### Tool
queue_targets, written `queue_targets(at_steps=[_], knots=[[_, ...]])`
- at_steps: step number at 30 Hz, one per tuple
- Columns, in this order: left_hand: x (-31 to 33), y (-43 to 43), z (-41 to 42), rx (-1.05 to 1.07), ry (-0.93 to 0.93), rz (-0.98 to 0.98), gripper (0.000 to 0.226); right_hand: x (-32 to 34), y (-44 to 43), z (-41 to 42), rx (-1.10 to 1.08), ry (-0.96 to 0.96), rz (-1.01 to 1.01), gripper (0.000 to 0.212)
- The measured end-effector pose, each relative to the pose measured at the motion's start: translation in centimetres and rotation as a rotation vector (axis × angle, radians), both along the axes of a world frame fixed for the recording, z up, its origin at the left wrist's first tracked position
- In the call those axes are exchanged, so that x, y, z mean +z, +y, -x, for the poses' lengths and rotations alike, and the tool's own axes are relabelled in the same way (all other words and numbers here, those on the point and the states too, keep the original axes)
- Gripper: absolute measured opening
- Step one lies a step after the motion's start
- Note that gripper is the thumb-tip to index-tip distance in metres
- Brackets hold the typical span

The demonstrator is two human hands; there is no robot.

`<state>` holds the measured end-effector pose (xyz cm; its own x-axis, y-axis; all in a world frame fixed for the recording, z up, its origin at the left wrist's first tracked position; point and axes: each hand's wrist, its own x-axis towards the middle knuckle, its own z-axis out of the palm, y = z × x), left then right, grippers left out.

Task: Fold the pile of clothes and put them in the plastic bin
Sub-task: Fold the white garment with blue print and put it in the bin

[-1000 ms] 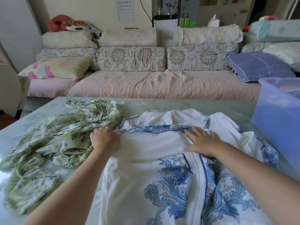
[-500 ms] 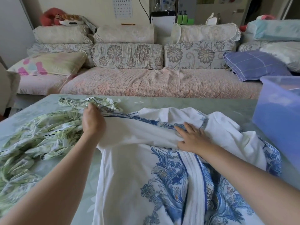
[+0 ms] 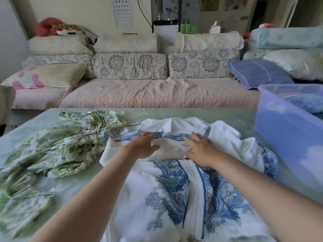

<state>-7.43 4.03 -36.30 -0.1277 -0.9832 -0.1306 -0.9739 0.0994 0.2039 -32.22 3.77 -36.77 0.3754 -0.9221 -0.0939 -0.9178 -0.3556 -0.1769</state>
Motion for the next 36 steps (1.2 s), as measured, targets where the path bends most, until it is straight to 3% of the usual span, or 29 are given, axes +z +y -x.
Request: queue_targets(at_steps=[2,5,9,11,13,14,17,21,23,27,29,33,36], knots=[[-0.8,1.5,0.4,0.023,-0.089,-0.073,0.075,1.0,1.4,0.8,0.034,-0.028,0.051,0.062],[-0.4,3.7,0.7,0.063,-0.101,0.049,0.077,2.2,3.6,2.1,0.092,-0.072,0.113,0.055],[2.5,7.4,1.7,-0.031,-0.001,0.246,0.035,2.7,6.6,2.7,0.127,-0.223,-0.016,0.020],[4.3,10.0,2.5,-0.063,0.021,0.160,0.017,3.0,8.0,2.5,0.161,-0.234,-0.103,0.018],[5.4,12.5,3.1,-0.115,0.022,-0.055,0.022,3.3,9.5,2.5,0.207,-0.213,-0.187,0.010],[5.4,13.8,3.2,-0.140,0.040,-0.186,0.027,3.4,10.4,2.5,0.224,-0.203,-0.252,0.013],[4.8,17.1,3.8,-0.177,0.026,-0.457,0.050,3.4,12.5,2.8,0.257,-0.105,-0.391,0.053],[4.0,20.0,4.2,-0.213,-0.135,-0.493,0.088,2.8,14.7,3.7,0.328,0.124,-0.283,0.083],[3.5,21.1,4.3,-0.231,-0.119,-0.477,0.079,2.7,15.7,4.1,0.316,0.176,-0.260,0.084],[3.6,22.4,4.0,-0.209,-0.049,-0.358,0.030,2.9,16.6,4.5,0.290,0.271,-0.213,0.093],[4.0,22.7,3.5,-0.192,-0.034,-0.332,0.024,3.1,17.1,4.7,0.282,0.281,-0.192,0.086],[5.7,22.6,1.9,-0.142,-0.177,-0.321,0.046,4.4,17.2,6.3,0.223,0.239,-0.134,0.045],[6.6,23.3,1.1,-0.134,-0.306,-0.601,0.055,5.6,17.7,7.5,0.147,0.360,-0.330,0.038]])
